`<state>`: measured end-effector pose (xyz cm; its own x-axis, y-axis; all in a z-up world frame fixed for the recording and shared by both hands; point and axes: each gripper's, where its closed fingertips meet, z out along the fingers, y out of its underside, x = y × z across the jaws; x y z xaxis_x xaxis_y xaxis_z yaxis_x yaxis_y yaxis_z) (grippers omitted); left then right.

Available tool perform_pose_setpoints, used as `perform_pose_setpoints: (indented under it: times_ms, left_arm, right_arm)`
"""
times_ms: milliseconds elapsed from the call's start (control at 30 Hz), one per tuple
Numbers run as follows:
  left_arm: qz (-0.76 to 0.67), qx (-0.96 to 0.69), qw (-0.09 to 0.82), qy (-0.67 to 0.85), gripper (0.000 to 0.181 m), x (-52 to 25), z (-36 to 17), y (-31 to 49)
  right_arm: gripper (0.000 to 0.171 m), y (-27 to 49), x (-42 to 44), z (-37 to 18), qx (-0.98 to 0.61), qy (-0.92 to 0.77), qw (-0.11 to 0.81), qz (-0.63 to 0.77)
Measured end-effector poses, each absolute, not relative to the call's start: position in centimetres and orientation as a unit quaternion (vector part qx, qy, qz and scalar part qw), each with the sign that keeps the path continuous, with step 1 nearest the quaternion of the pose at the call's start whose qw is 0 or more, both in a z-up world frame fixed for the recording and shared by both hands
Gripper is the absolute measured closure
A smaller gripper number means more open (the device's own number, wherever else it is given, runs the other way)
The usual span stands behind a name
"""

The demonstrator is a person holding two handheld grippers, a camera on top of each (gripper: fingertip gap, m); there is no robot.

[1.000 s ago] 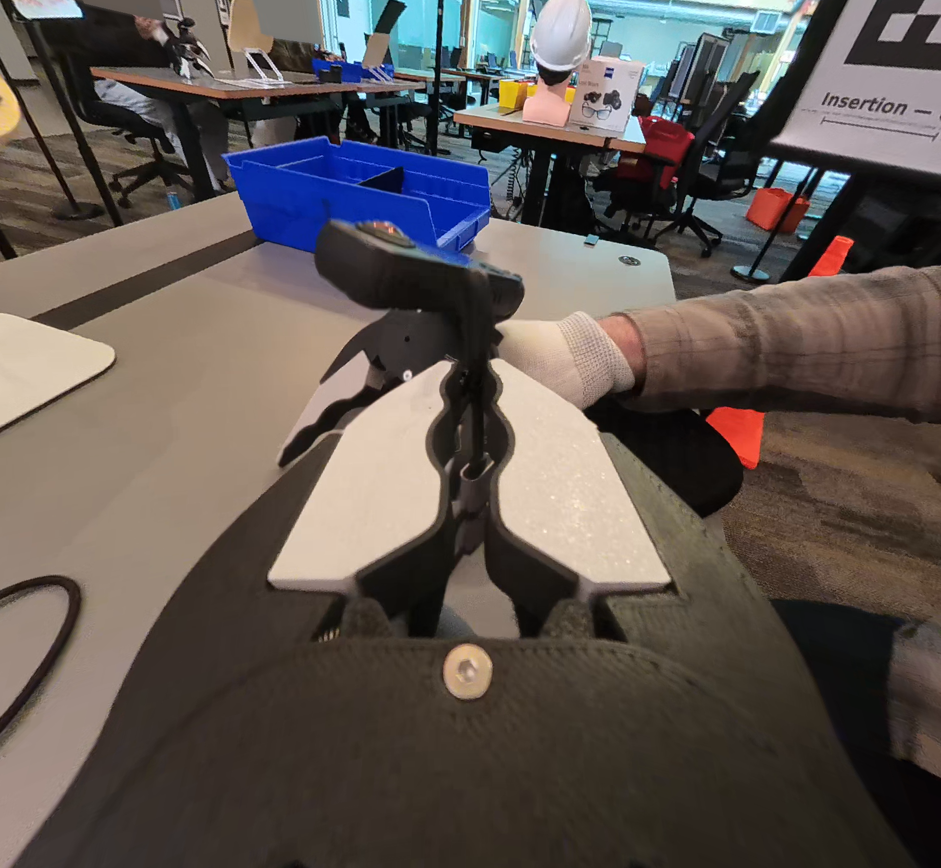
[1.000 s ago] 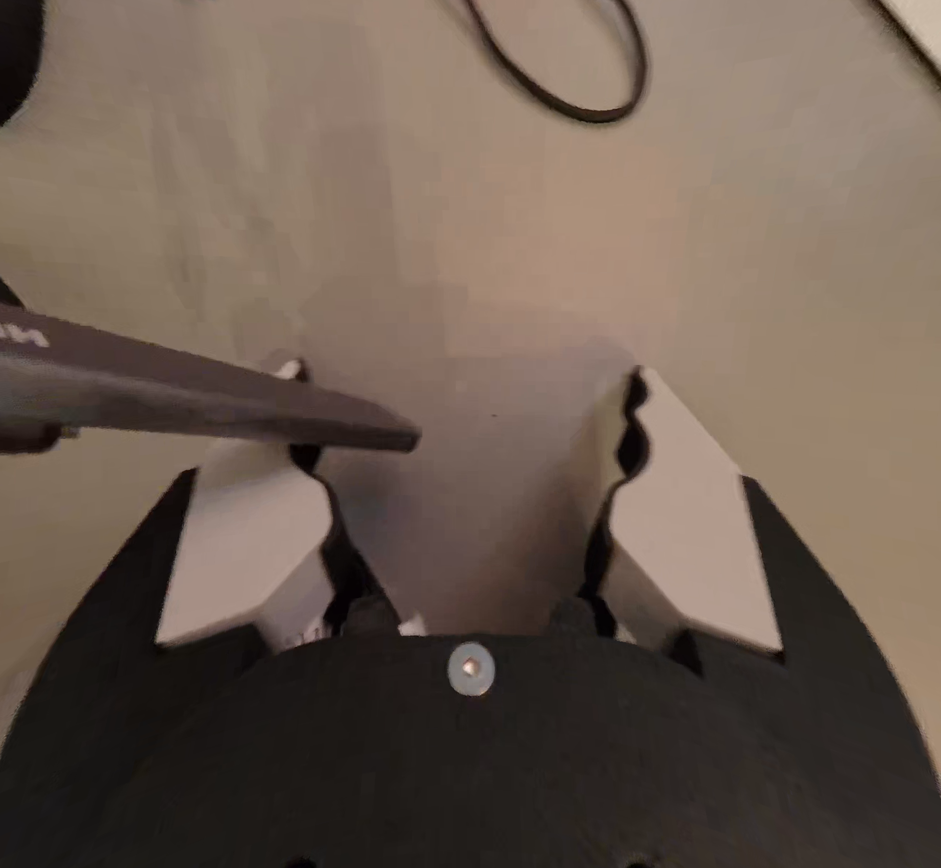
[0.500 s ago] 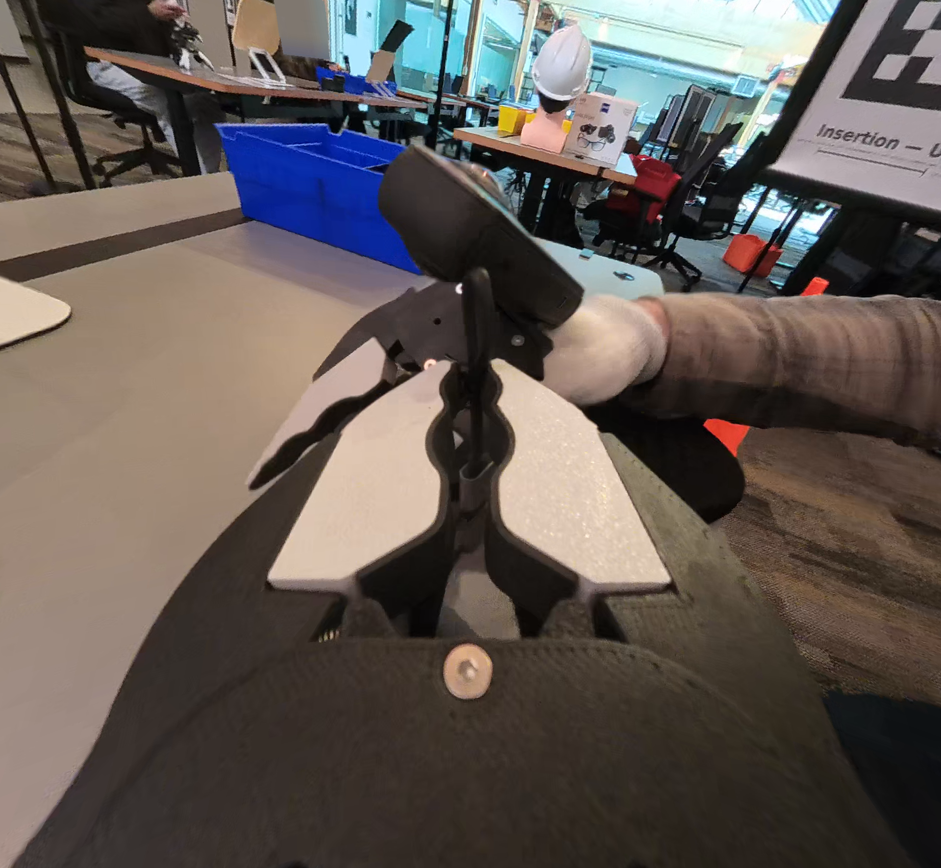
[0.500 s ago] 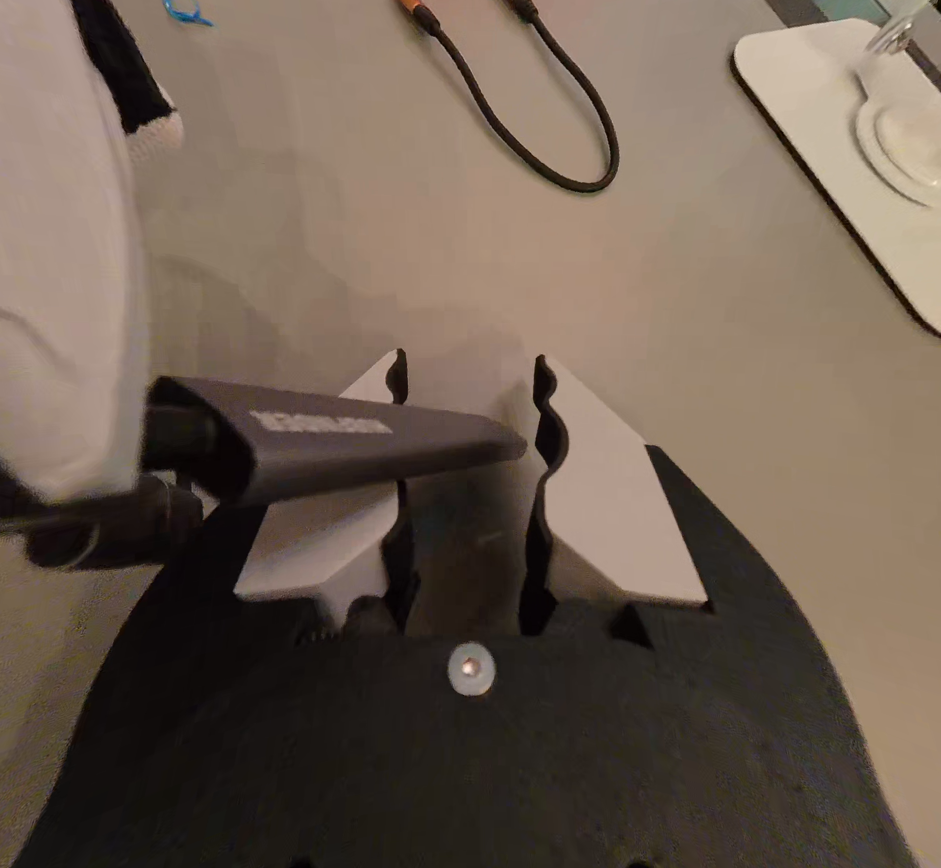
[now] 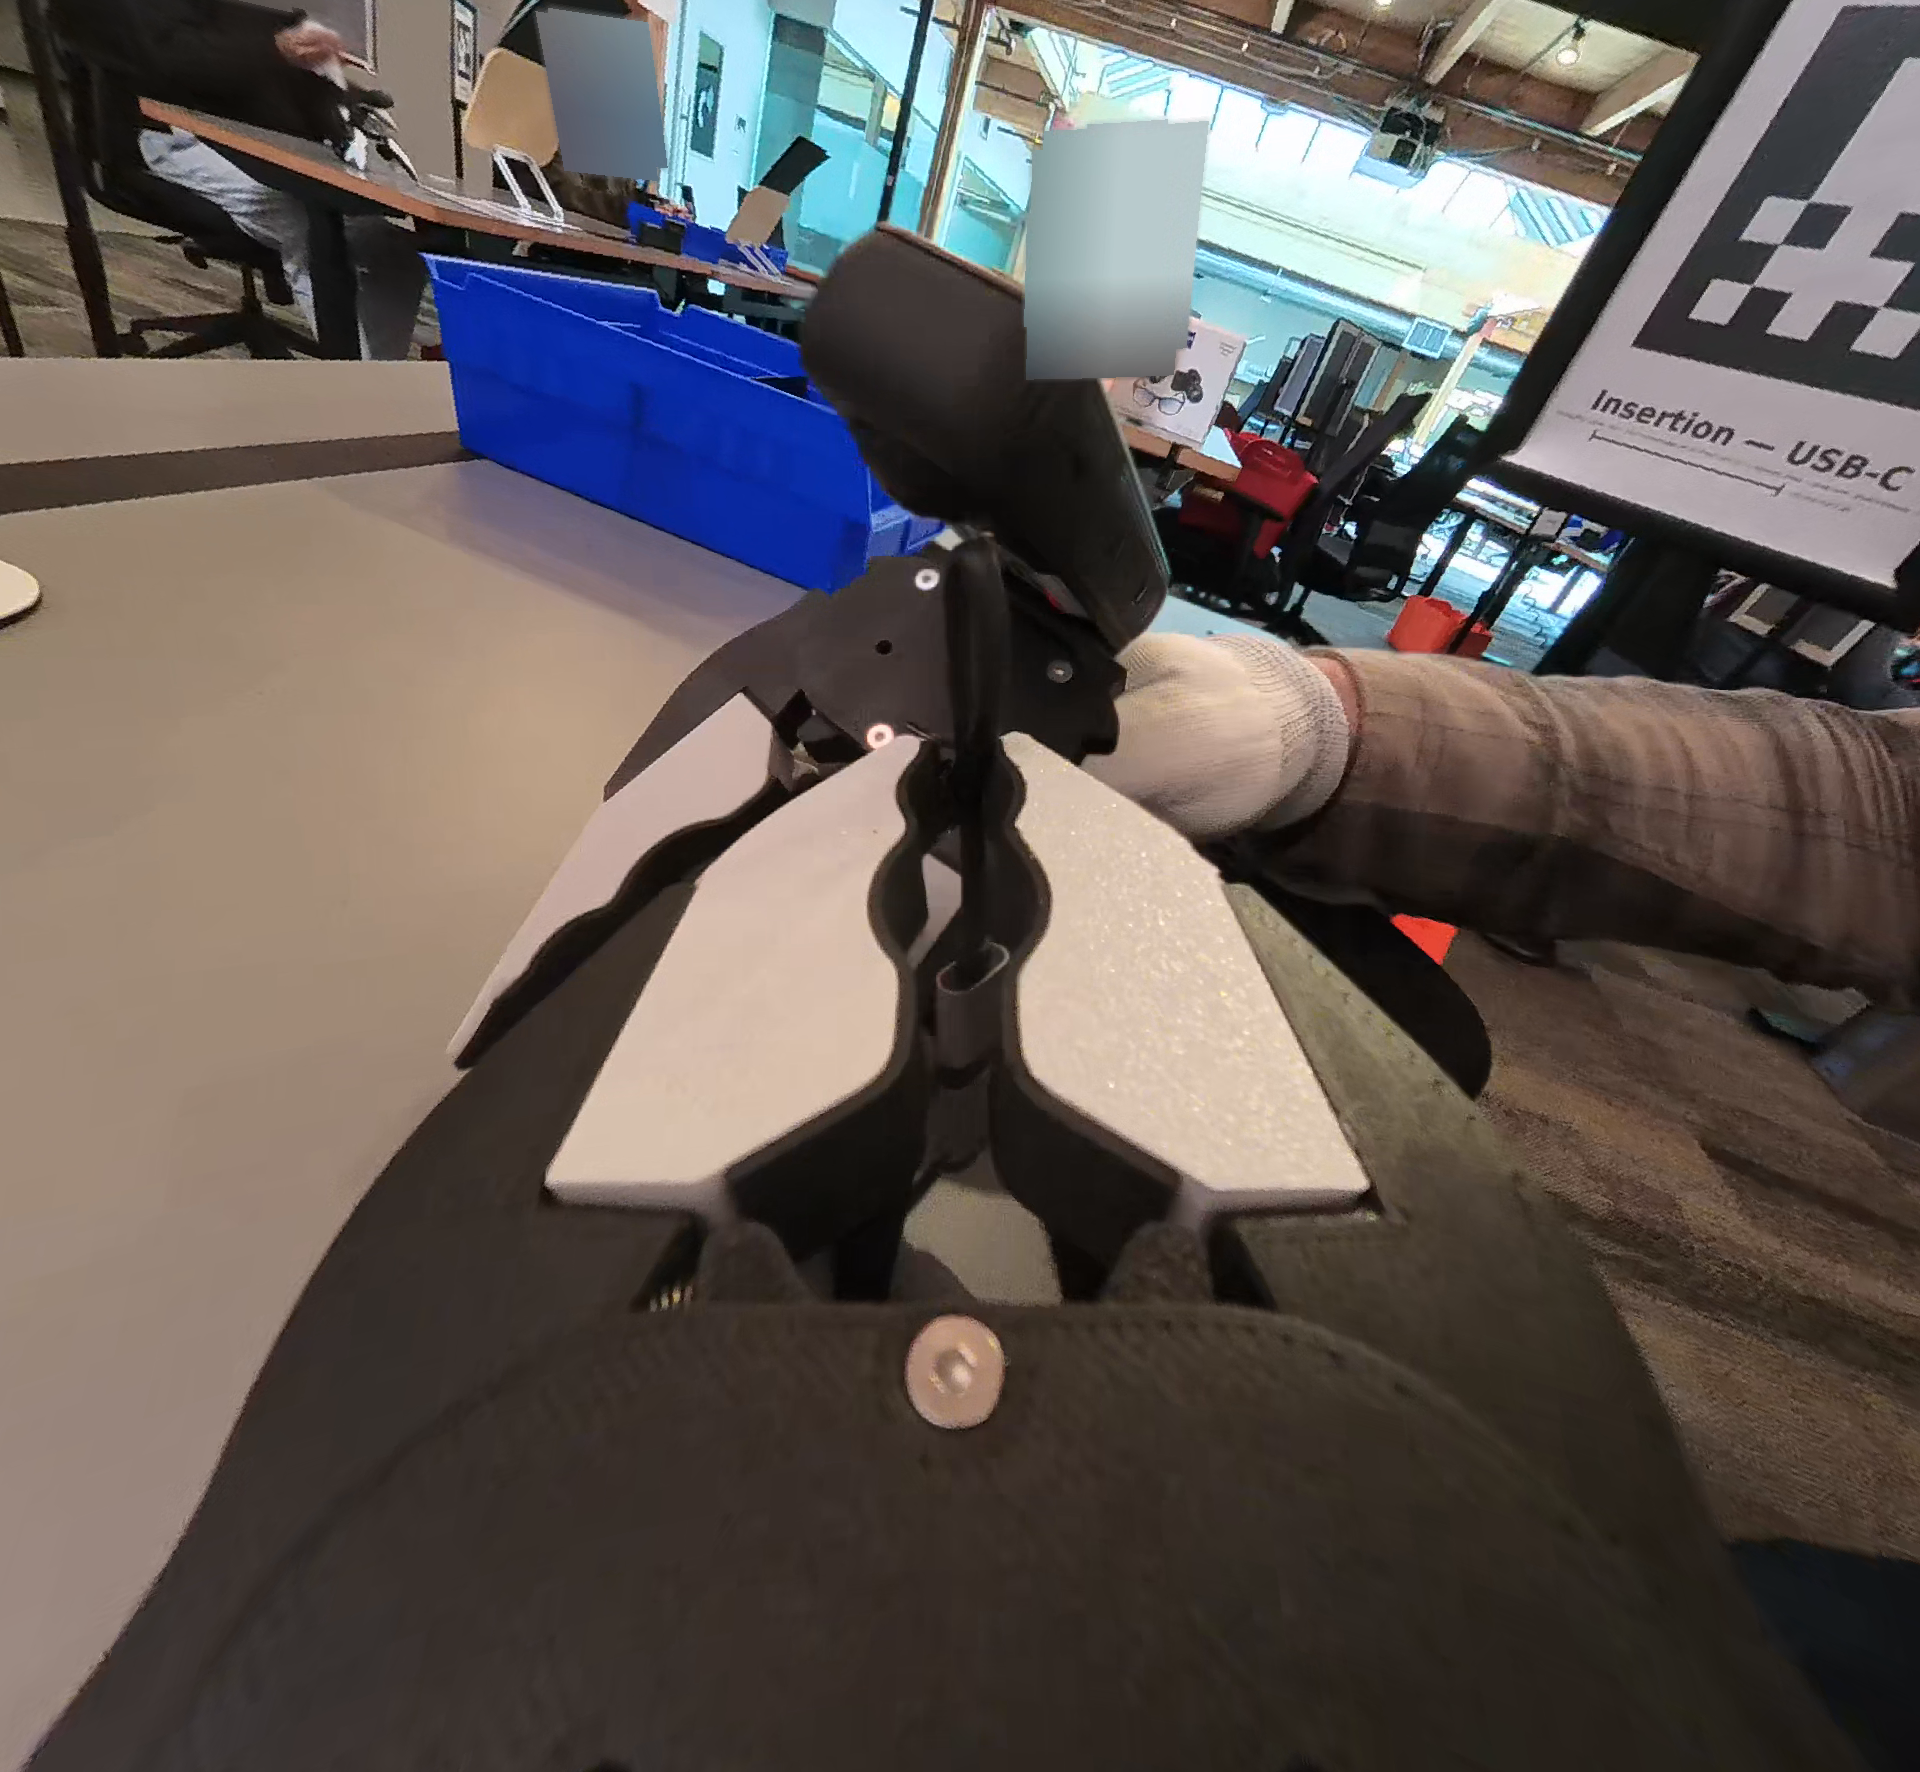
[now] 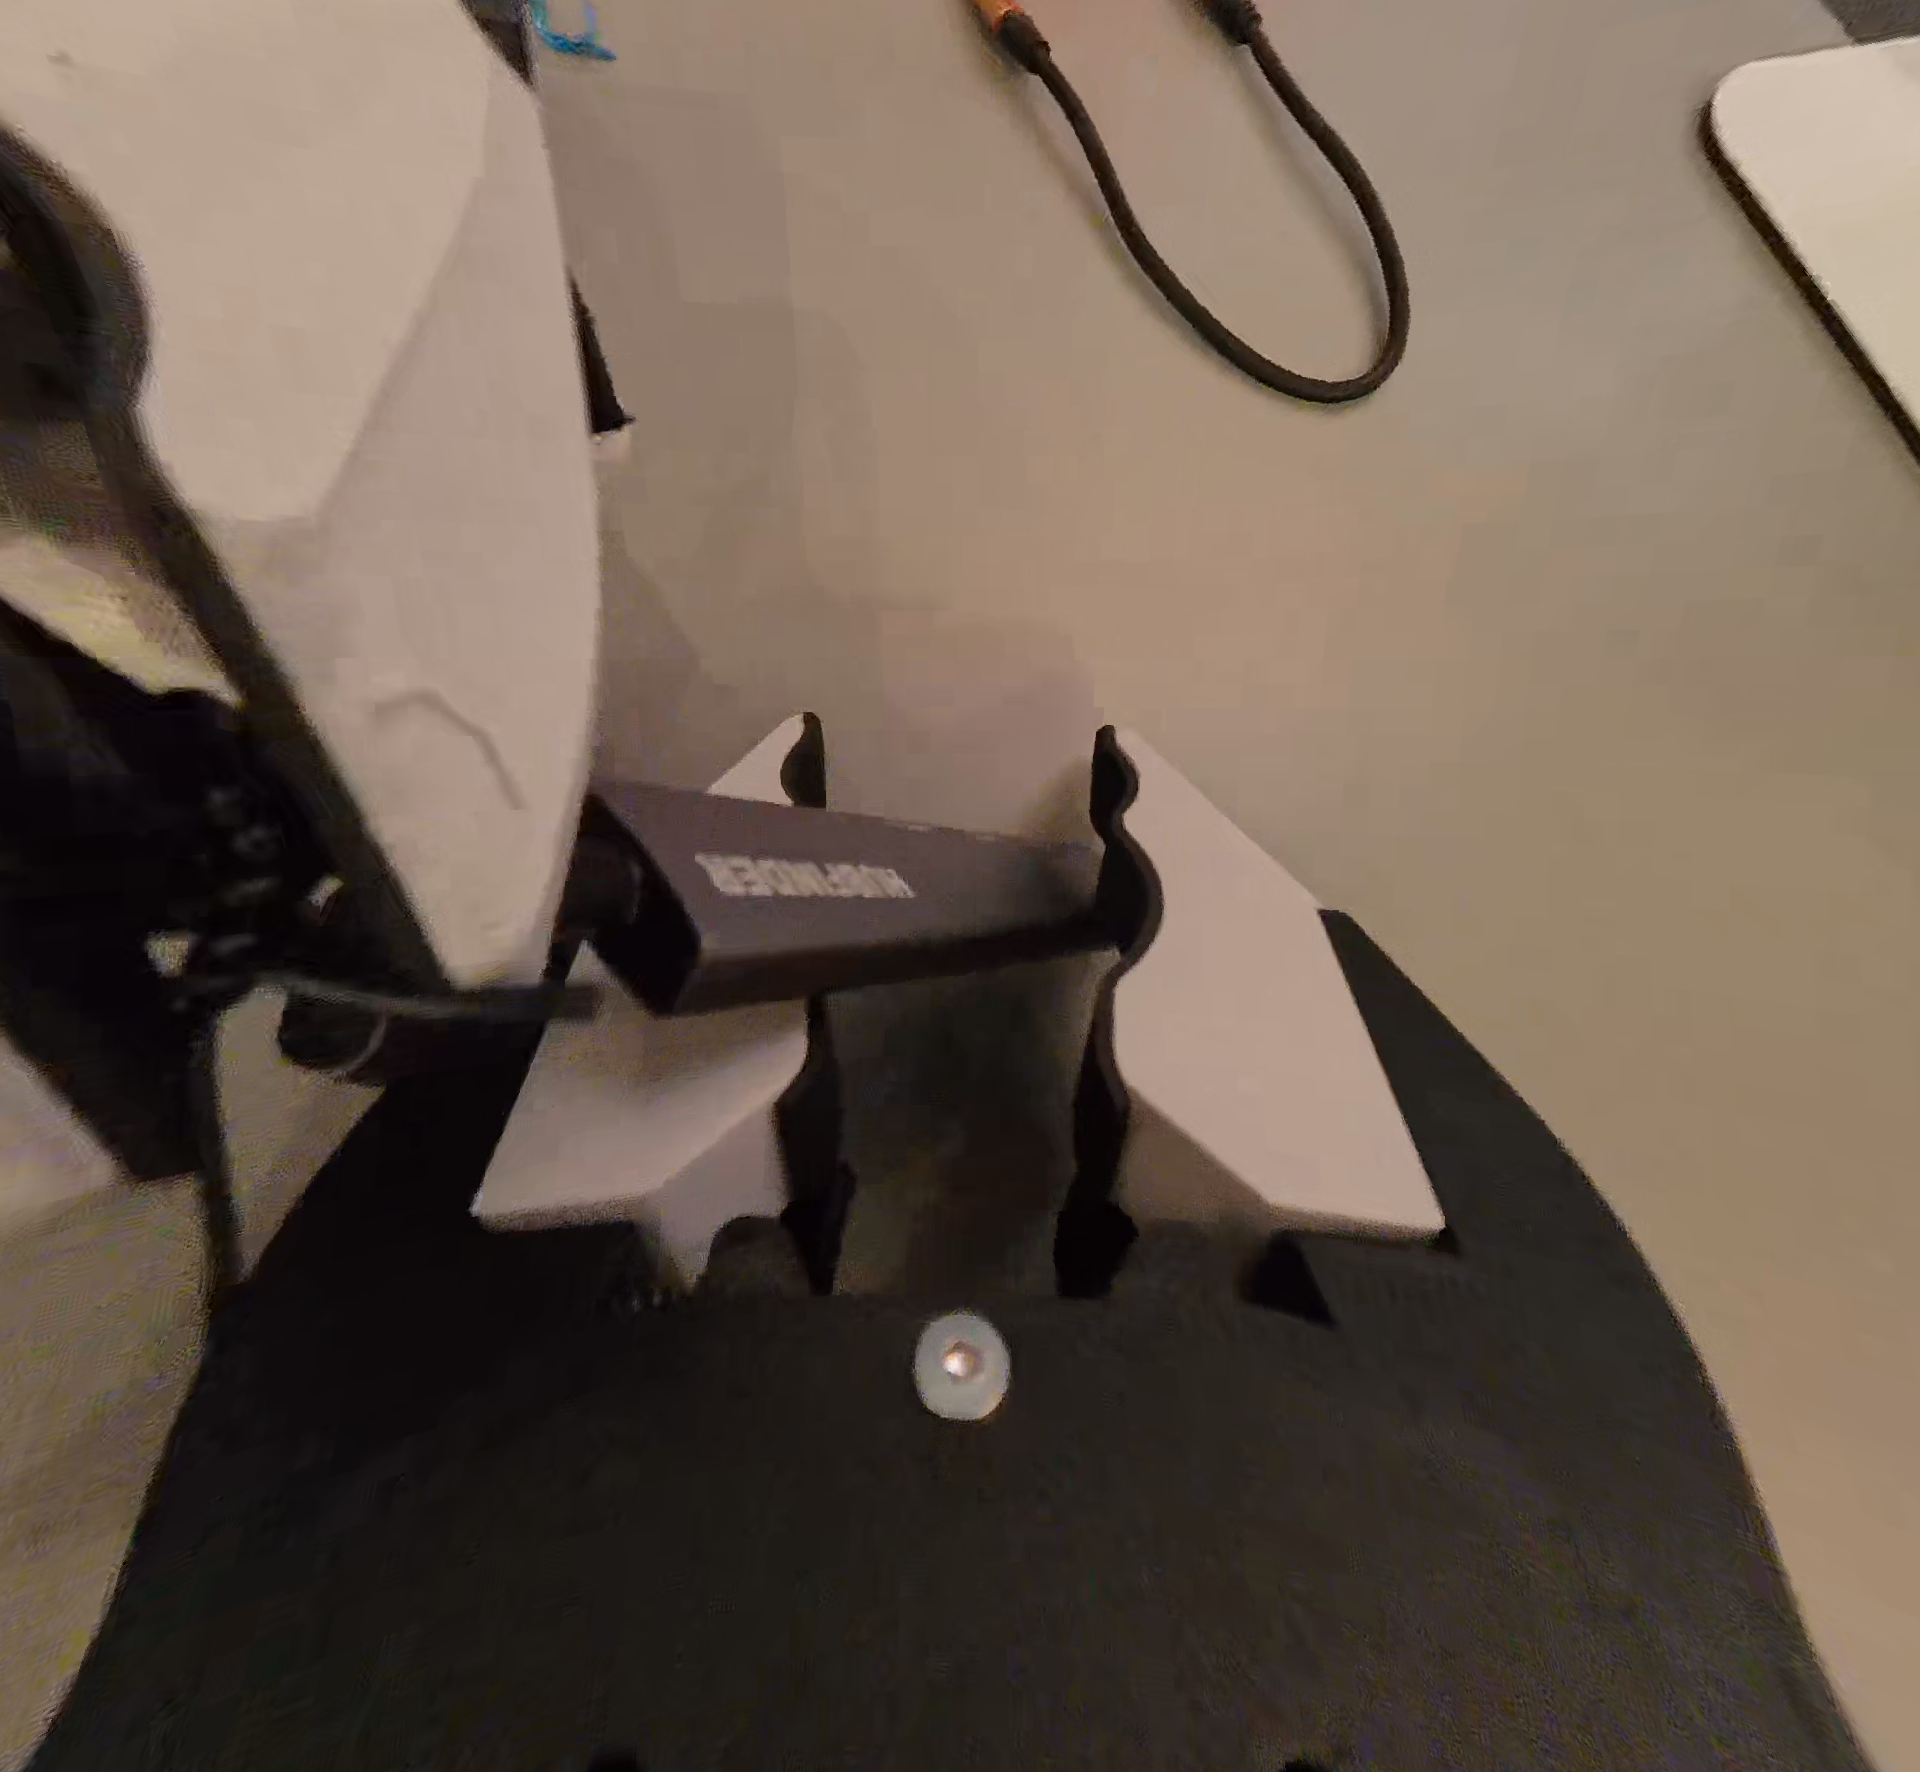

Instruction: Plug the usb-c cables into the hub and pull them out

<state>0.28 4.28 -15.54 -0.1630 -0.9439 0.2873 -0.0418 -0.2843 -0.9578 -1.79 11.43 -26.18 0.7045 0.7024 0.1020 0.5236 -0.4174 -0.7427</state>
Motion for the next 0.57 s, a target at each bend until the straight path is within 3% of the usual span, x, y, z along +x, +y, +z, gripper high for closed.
perform_pose_setpoints:
  times_ms: [133,200,233,300,333,367,400,567]
  left_arm:
    - [-0.610,-0.527,0.374,0.459,0.173,0.5,-15.4,4.4]
    - [-0.613,-0.529,0.373,0.454,0.173,0.6,-15.4,4.6]
    - [-0.615,-0.528,0.372,0.453,0.173,0.6,-15.4,4.6]
    - [-0.617,-0.527,0.372,0.451,0.173,0.7,-15.4,4.6]
    - [-0.618,-0.526,0.372,0.451,0.173,0.7,-15.4,4.6]
    - [-0.618,-0.526,0.372,0.451,0.173,0.8,-15.3,4.6]
    - [-0.618,-0.526,0.372,0.450,0.173,0.8,-15.3,4.6]
    - [-0.623,-0.527,0.373,0.443,0.173,0.6,-15.2,4.8]
  right_arm:
    - [0.118,11.6,-1.3,-26.4,-0.853,-0.333,0.377,0.140]
    - [0.086,11.8,-0.9,-26.5,-0.851,-0.339,0.382,0.123]
    - [0.089,11.4,-1.3,-26.4,-0.838,-0.367,0.384,0.127]
    - [0.077,11.8,-1.4,-26.4,-0.836,-0.367,0.391,0.114]
    - [0.064,12.1,-1.0,-26.7,-0.851,-0.345,0.378,0.120]
    - [0.034,12.0,-0.4,-27.3,-0.869,-0.324,0.350,0.135]
    - [0.015,11.8,-0.6,-27.5,-0.866,-0.333,0.343,0.145]
    - [0.012,12.5,-0.8,-27.8,-0.875,-0.322,0.341,0.121]
